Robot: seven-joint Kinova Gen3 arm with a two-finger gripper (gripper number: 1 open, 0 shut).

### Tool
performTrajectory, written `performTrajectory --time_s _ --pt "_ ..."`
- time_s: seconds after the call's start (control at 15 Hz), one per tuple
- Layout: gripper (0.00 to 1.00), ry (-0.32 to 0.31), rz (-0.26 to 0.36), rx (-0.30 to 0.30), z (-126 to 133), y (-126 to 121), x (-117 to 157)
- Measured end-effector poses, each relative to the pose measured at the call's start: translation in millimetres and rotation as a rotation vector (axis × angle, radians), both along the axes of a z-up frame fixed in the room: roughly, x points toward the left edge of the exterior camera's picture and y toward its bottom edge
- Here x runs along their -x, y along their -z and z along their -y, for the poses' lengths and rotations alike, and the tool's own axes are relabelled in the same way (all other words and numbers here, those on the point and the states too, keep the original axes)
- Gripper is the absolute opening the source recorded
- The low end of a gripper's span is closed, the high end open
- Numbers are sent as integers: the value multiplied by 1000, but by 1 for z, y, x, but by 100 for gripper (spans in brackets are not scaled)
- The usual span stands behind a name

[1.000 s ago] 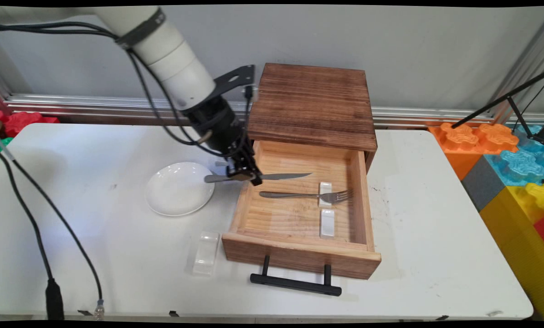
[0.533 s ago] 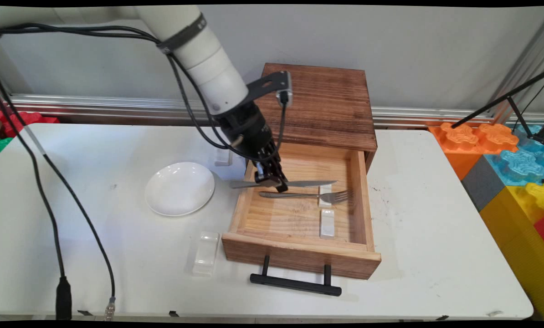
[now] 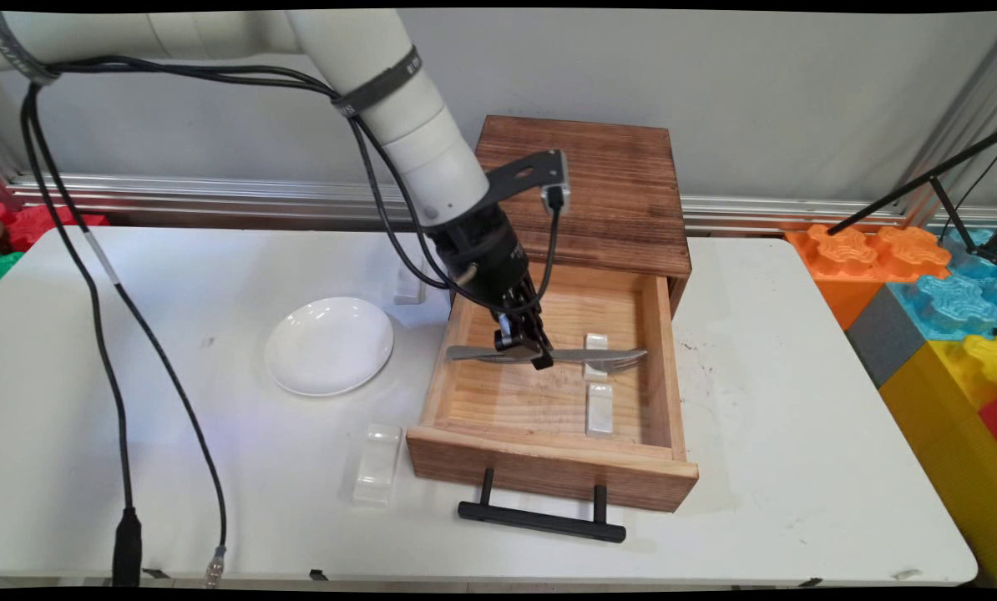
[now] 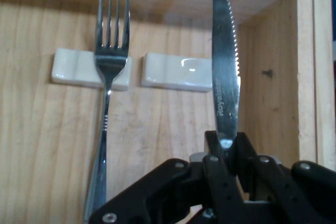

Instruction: Place the picked object into the drawer

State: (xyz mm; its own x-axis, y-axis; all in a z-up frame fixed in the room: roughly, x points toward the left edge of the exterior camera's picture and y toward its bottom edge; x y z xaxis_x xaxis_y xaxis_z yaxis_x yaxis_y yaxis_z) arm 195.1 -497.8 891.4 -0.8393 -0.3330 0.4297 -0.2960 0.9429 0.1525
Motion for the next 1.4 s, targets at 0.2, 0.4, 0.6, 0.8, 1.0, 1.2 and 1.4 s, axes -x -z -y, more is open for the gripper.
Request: performTrajectory --time_s 0.2,0.4,0.6,0.8,1.0,1.2,1.4 --pt "0 21 2 3 2 9 7" --pt "0 42 6 10 4 19 12" --pt "0 48 9 17 5 29 14" --pt "0 51 12 19 5 41 15" --pt "0 47 14 23 5 52 16" --pt "0 46 18 26 5 64 16" --pt "0 50 19 30 5 72 16"
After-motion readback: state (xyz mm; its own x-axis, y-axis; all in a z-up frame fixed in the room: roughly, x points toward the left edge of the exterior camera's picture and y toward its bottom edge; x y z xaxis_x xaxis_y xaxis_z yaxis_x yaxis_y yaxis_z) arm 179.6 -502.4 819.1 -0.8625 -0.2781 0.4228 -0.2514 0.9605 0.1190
